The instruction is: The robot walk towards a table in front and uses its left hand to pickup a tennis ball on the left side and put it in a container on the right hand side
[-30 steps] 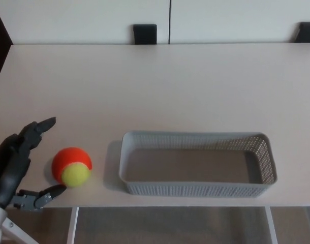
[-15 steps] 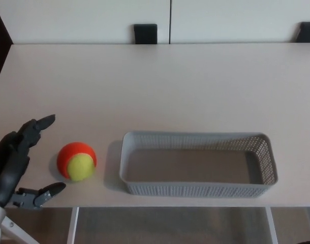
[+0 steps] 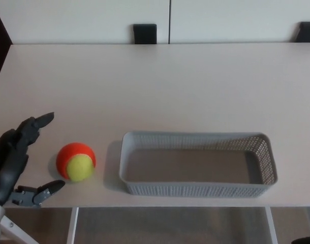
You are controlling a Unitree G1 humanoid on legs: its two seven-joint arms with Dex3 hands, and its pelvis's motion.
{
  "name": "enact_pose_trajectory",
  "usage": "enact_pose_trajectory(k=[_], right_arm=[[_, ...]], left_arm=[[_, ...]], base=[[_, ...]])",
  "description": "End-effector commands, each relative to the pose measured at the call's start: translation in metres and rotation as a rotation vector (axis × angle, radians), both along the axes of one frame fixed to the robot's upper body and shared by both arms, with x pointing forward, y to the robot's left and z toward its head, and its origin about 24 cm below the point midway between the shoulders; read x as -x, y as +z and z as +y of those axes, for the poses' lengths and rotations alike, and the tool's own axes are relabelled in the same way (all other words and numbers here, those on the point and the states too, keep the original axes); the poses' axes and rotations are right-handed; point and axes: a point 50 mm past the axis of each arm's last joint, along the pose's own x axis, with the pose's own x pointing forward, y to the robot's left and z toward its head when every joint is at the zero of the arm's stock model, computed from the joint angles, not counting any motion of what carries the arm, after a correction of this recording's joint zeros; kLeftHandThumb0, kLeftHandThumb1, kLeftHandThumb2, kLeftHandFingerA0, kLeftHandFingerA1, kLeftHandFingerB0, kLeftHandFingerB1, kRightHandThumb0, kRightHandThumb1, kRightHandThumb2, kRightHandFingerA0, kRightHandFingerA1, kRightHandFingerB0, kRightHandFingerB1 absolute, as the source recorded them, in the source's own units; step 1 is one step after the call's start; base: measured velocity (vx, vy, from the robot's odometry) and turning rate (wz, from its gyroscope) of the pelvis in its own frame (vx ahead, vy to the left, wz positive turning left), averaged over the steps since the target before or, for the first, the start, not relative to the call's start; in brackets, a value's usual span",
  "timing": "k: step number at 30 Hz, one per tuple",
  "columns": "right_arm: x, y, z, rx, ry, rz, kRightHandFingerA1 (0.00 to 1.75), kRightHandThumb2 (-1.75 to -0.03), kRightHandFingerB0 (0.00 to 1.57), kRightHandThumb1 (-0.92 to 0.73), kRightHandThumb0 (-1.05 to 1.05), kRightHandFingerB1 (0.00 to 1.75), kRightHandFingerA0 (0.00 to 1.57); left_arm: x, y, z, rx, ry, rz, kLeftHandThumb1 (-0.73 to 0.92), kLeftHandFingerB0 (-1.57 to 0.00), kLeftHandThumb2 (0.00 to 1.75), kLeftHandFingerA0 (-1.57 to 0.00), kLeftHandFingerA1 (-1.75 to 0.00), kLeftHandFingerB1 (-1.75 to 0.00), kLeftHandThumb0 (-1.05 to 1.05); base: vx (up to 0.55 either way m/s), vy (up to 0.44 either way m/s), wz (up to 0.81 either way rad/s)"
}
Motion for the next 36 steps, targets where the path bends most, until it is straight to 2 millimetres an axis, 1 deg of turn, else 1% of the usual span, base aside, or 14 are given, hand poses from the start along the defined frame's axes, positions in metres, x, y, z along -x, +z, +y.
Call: enact_pose_trajectory(k=[1,22,24,25,26,27,28,29,30,31,32,33,34,36], right_arm=[[-0.003,0.008,-0.005,-0.025,-0.087,-0.077,0.32,-0.57,0.30,-0.56,-0.54,0.32,0.28],[-0.008,0.011,-0.004,-0.028,-0.109,-0.098,0.33,-0.58,0.35,-0.57,-0.49,0.33,0.31],[-0.009,0.012,-0.004,-0.033,-0.111,-0.101,0.33,-0.58,0.35,-0.57,-0.48,0.33,0.31],[-0.010,0.013,-0.004,-0.028,-0.108,-0.102,0.33,-0.58,0.35,-0.57,-0.49,0.33,0.33],[-0.011,0.013,-0.004,-0.022,-0.103,-0.104,0.33,-0.58,0.35,-0.57,-0.49,0.33,0.33],[-0.011,0.014,-0.004,-0.013,-0.097,-0.105,0.47,-0.79,0.28,-0.44,-0.56,0.44,0.31],[-0.011,0.014,-0.004,-0.010,-0.094,-0.106,0.47,-0.79,0.28,-0.44,-0.56,0.44,0.31],[-0.012,0.014,-0.003,-0.016,-0.096,-0.110,0.48,-0.79,0.28,-0.44,-0.56,0.44,0.35],[-0.012,0.014,-0.003,-0.017,-0.097,-0.111,0.34,-0.58,0.38,-0.58,-0.48,0.33,0.38],[-0.012,0.014,-0.003,-0.019,-0.099,-0.112,0.34,-0.58,0.38,-0.58,-0.48,0.33,0.38],[-0.012,0.014,-0.003,-0.028,-0.102,-0.111,0.47,-0.78,0.32,-0.45,-0.57,0.45,0.33],[-0.012,0.014,-0.003,-0.023,-0.100,-0.111,0.46,-0.78,0.32,-0.46,-0.59,0.45,0.32],[-0.012,0.014,-0.003,-0.020,-0.099,-0.112,0.46,-0.78,0.32,-0.46,-0.59,0.45,0.32],[-0.013,0.014,-0.003,-0.019,-0.098,-0.117,0.46,-0.78,0.34,-0.46,-0.57,0.46,0.32]], left_arm=[[0.006,-0.011,-0.033,0.018,-0.115,0.069,0.39,-0.09,0.74,-0.27,-0.49,-0.31,-0.65],[0.002,-0.009,-0.054,0.025,-0.148,0.091,0.39,-0.04,0.76,-0.23,-0.48,-0.27,-0.64],[0.002,-0.008,-0.053,0.018,-0.142,0.066,0.43,-0.07,0.74,-0.27,-0.49,-0.33,-0.62],[0.001,-0.008,-0.053,0.014,-0.140,0.064,0.59,-0.12,0.59,-0.38,-0.43,-0.26,-0.47],[0.001,-0.008,-0.053,0.008,-0.137,0.062,0.59,-0.12,0.59,-0.38,-0.43,-0.26,-0.47],[0.000,-0.008,-0.053,-0.004,-0.132,0.069,0.84,-0.31,0.65,-0.84,-0.64,-0.31,-0.23],[0.000,-0.009,-0.053,-0.009,-0.130,0.072,0.84,-0.31,0.65,-0.84,-0.64,-0.31,-0.23],[-0.003,-0.010,-0.050,-0.103,-0.130,0.133,0.92,-0.65,0.70,-1.14,-1.00,-0.44,-0.14],[-0.003,-0.011,-0.049,-0.136,-0.128,0.153,0.85,-0.81,0.77,-1.14,-1.13,-0.54,-0.07],[-0.003,-0.011,-0.048,-0.164,-0.126,0.169,0.85,-0.81,0.77,-1.14,-1.13,-0.54,-0.07],[-0.002,-0.015,-0.045,-0.201,-0.103,0.174,0.79,-0.87,0.81,-0.88,-1.57,-0.93,-0.06],[-0.001,-0.017,-0.045,-0.202,-0.099,0.168,0.73,-0.81,0.86,-0.93,-1.61,-1.13,-0.05],[-0.001,-0.017,-0.045,-0.202,-0.097,0.165,0.73,-0.81,0.86,-0.93,-1.61,-1.13,-0.05],[-0.002,-0.019,-0.045,-0.213,-0.085,0.162,0.78,-0.64,0.78,-0.73,-1.70,-1.39,-0.06]], base=[[0.00,0.000,0.00],[0.00,0.000,0.00],[0.00,0.000,0.00],[0.00,0.000,0.00],[0.00,0.000,0.00],[0.00,0.000,0.00],[0.00,0.000,0.00],[0.00,0.000,0.00],[0.00,0.000,0.00],[0.00,0.000,0.00],[0.00,0.000,0.00],[0.00,0.000,0.00],[0.00,0.000,0.00],[0.00,0.000,0.00]])
